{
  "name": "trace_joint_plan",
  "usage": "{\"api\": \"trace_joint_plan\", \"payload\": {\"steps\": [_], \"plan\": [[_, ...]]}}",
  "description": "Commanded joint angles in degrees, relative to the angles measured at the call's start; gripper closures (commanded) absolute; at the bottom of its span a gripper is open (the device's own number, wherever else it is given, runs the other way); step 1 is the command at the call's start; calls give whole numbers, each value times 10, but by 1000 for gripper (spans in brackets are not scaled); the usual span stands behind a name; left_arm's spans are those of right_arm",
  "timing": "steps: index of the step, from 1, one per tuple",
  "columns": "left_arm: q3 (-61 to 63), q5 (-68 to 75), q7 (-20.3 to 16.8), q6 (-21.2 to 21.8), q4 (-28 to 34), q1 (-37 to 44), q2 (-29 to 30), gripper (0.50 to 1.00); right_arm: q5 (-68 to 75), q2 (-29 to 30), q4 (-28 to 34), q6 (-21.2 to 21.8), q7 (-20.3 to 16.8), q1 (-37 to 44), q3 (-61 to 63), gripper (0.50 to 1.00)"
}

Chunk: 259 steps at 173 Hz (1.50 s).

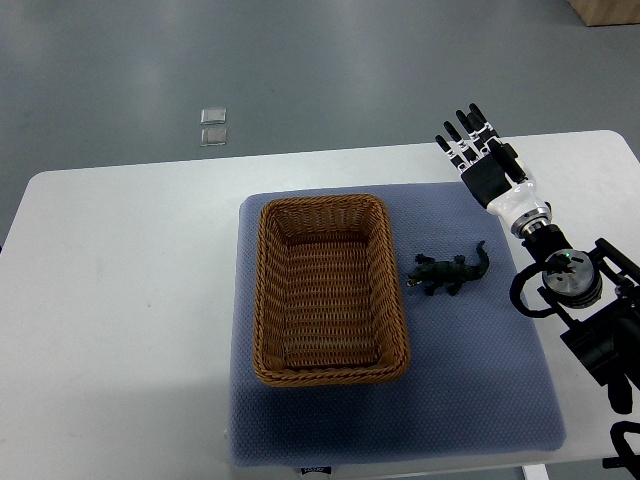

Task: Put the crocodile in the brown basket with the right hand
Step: 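Raise the right hand and swing it over the dark green crocodile, then lower the right hand onto the crocodile with fingers open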

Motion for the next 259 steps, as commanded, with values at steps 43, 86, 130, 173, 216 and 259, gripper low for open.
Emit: {"api": "trace_joint_plan", "payload": {"steps": [43, 86, 130, 173, 216, 259], "plan": [[0, -1, 0, 3, 0, -1, 0, 500, -3, -6, 4, 12, -3, 4, -5, 572], [0, -1, -1, 3, -1, -1, 0, 500, -99, -69, 8, 44, -11, 50, -32, 572], [-1, -1, -1, -4, -1, -1, 0, 500, -400, -185, 9, 106, -14, 156, -142, 572], [0, 0, 0, -4, -2, -4, 0, 500, -667, -289, 113, 145, -85, 257, -262, 572], [0, 0, 0, -5, -3, -7, 0, 500, -729, -315, 257, 145, -192, 275, -323, 572], [0, 0, -1, -5, -2, -7, 0, 500, -795, -309, 275, 145, -192, 259, -363, 572]]}}
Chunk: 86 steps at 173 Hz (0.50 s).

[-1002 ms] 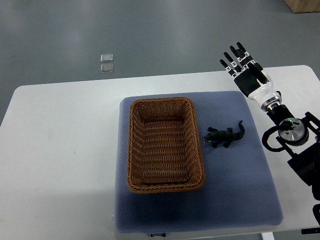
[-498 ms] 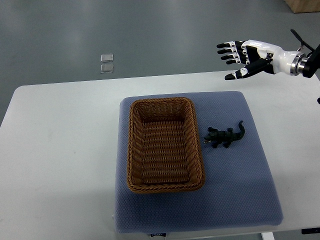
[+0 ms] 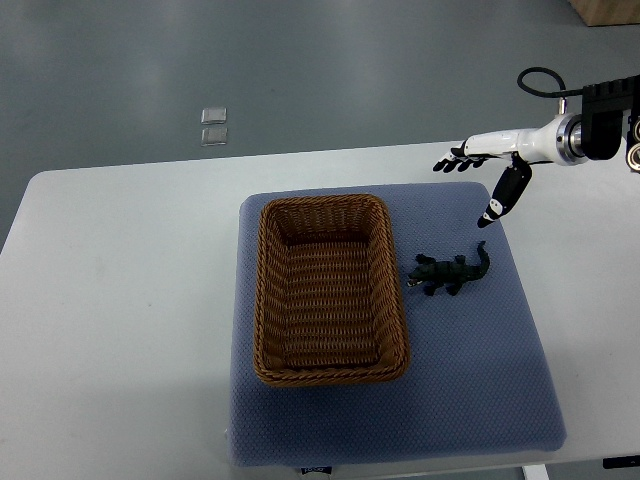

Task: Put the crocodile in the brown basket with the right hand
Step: 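Lower the right hand onto the crocodile with fingers open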

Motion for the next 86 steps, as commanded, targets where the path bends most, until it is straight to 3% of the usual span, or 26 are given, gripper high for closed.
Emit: {"api": "trace_joint_plan", "payload": {"steps": [1, 51, 86], "plan": [[0, 0, 1, 0, 1, 0, 0, 500, -18, 4, 2, 0, 1, -11, -4, 572], [0, 0, 1, 0, 1, 0, 0, 500, -22, 15, 2, 0, 6, -36, -11, 574], [1, 0, 1, 0, 2, 0, 0, 500, -39, 30, 1, -31, 7, -62, -12, 574]]}}
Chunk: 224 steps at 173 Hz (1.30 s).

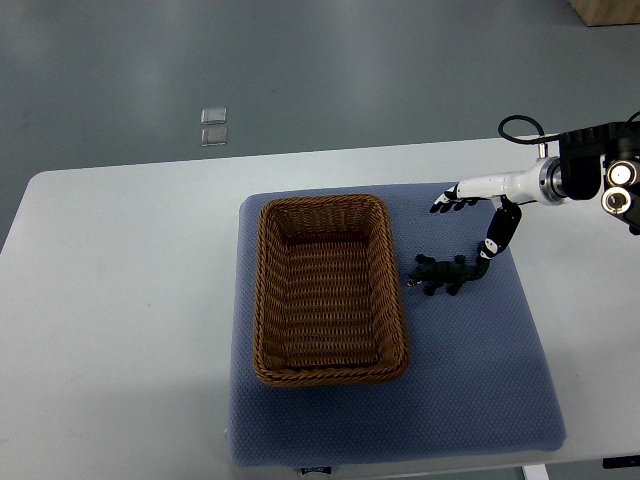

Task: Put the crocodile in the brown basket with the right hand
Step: 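Lower the right hand onto the crocodile with fingers open, then close the right hand fingers around the crocodile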

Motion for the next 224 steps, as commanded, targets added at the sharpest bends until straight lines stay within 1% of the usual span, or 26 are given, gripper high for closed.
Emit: {"api": "trace_joint_plan", "payload": {"steps": [1, 20, 68, 99, 171, 224], "plan": [[0, -1, 0, 0, 0, 0, 0, 500, -3, 5, -1, -17, 0, -14, 1, 574], [0, 0, -1, 0, 0, 0, 0, 500, -3, 5, -2, -31, 3, -26, 2, 574], [0, -1, 0, 1, 0, 0, 0, 500, -3, 7, -3, -69, 32, -48, 1, 576], [-1, 0, 0, 2, 0, 0, 0, 500, -4, 13, -4, -80, 38, -55, 1, 576], [-1, 0, 0, 2, 1, 0, 0, 500, -13, 15, -9, -81, 51, -73, 0, 576], [-1, -1, 0, 2, 1, 0, 0, 500, -25, 15, -19, -102, 57, -84, 0, 583]]}}
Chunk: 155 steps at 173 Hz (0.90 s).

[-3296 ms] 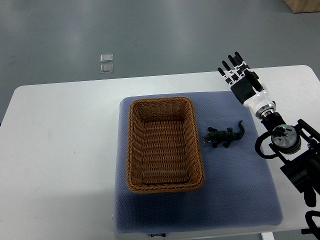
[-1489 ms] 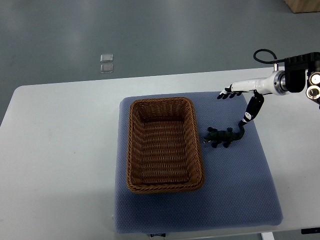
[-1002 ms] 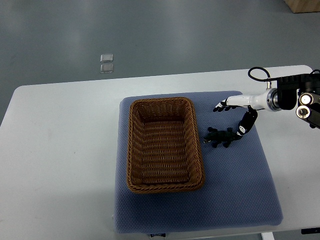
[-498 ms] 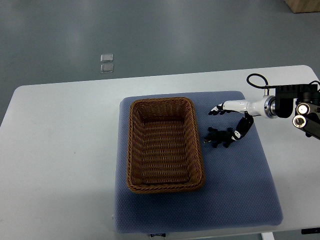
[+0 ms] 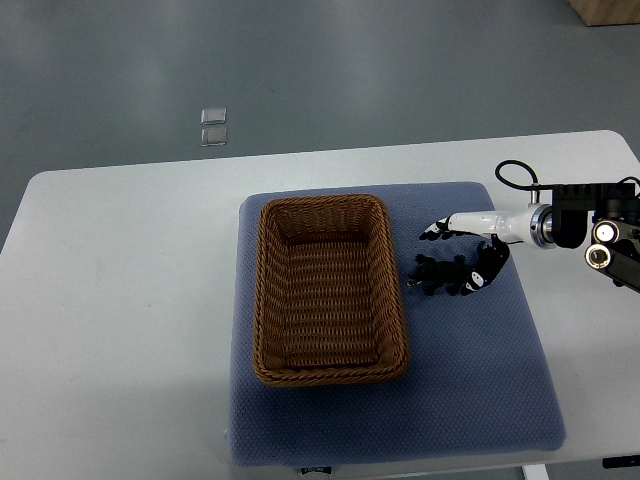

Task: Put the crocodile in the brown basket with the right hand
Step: 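Close the right hand fingers around the crocodile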

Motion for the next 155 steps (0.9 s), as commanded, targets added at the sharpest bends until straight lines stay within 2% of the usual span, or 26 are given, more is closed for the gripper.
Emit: {"api": "trace_joint_plan", "payload": {"steps": [1, 68, 88, 98, 139, 155], "plan": [[0, 0, 0, 0, 0, 0, 0, 500, -2, 0, -3, -5, 0, -2, 0, 583], [0, 0, 0, 1, 0, 1, 0, 500, -3, 1, -11, -18, 2, -9, 0, 646], [0, 0, 0, 2, 0, 1, 0, 500, -7, 1, -11, -19, 6, -11, -5, 675], [0, 0, 0, 2, 0, 1, 0, 500, -15, 1, -11, -20, 8, -12, -6, 705], [0, 0, 0, 3, 0, 1, 0, 500, -24, 21, -16, -20, 14, -15, -11, 744], [0, 0, 0, 3, 0, 1, 0, 500, -25, 21, -16, -20, 14, -15, -11, 781]]}}
